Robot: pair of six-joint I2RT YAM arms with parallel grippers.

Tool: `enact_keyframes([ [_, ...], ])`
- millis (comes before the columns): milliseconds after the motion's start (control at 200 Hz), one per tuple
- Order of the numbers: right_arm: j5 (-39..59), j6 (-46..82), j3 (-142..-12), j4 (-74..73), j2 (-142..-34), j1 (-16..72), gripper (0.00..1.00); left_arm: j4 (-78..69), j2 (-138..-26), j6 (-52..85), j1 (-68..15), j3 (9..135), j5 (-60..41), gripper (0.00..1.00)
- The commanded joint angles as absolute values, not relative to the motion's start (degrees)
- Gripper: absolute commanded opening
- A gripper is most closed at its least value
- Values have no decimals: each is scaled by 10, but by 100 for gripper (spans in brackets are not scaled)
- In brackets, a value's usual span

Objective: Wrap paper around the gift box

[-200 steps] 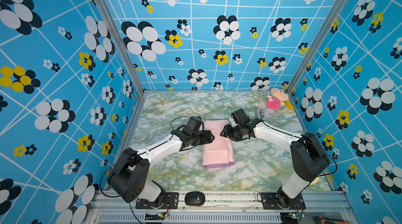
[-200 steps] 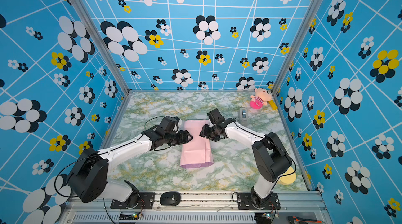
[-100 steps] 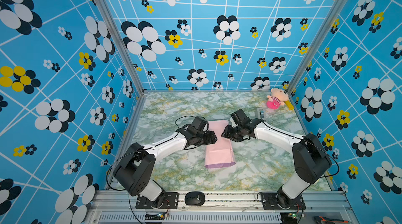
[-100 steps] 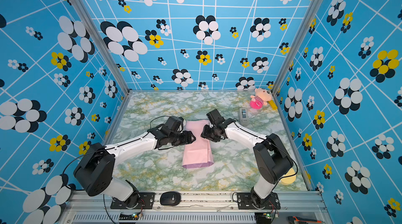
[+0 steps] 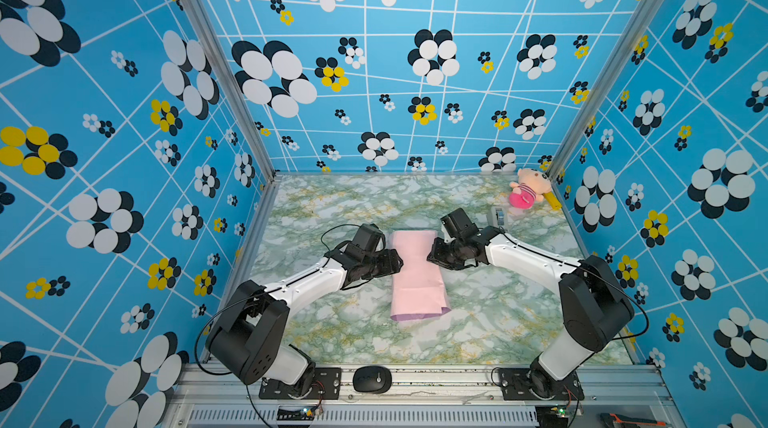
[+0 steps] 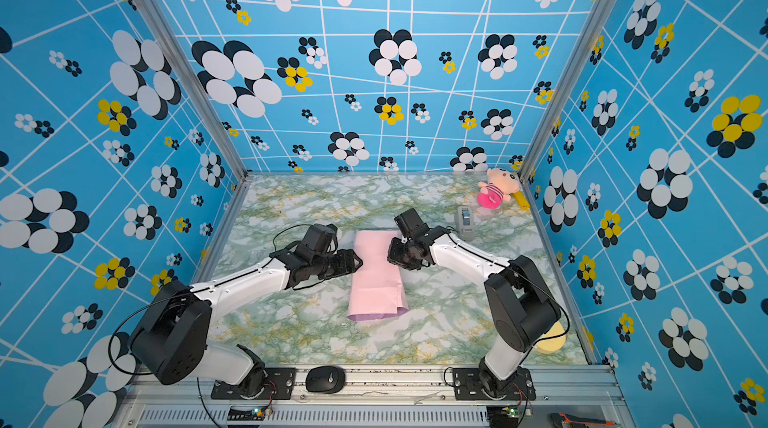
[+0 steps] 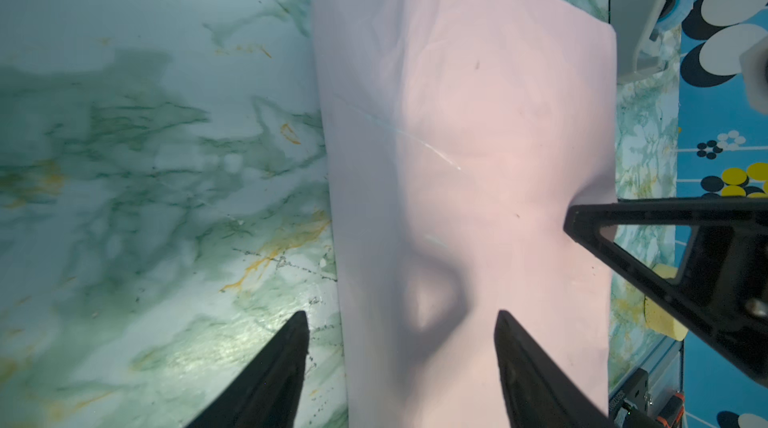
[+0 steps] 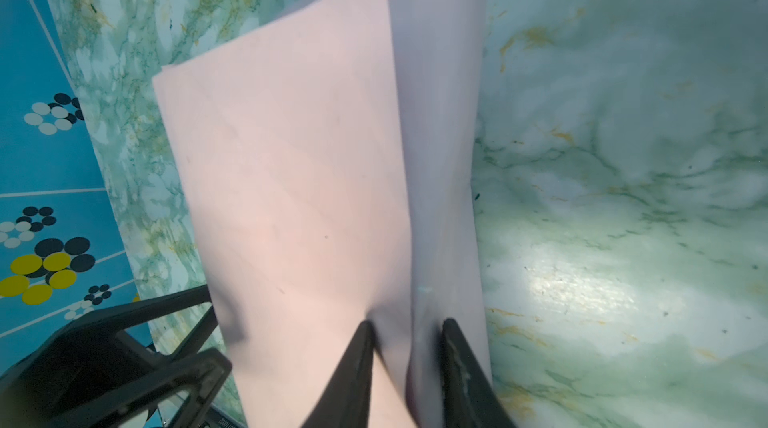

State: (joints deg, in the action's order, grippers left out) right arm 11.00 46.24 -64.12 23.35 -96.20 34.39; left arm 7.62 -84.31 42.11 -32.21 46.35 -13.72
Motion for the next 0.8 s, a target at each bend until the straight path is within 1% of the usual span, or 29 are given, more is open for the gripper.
enact_keyframes([
  [0,110,476,-624,230,-955,348,29,34,-854,429,-326,454,-159,67],
  [60,112,481,-620,226,-955,348,28,29,-867,429,-330,455,-161,62],
  [160,117,498,-609,212,-948,349,26,23,-884,427,-336,457,-158,59],
  [245,120,520,-594,191,-940,353,26,26,-896,421,-339,462,-155,56],
  [305,120,530,-591,184,-935,357,28,36,-902,413,-342,467,-143,51],
  [355,116,531,-590,184,-930,358,32,43,-907,408,-342,469,-135,47],
  [400,114,526,-591,187,-927,358,38,49,-911,403,-342,472,-131,45],
  [495,110,505,-606,218,-920,351,51,61,-917,396,-343,473,-124,44],
  [550,112,497,-611,234,-912,347,57,63,-918,394,-343,472,-122,44],
  [615,114,492,-613,249,-899,344,61,67,-918,393,-343,473,-120,44],
  [795,134,485,-618,287,-898,349,67,78,-915,389,-346,480,-115,45],
])
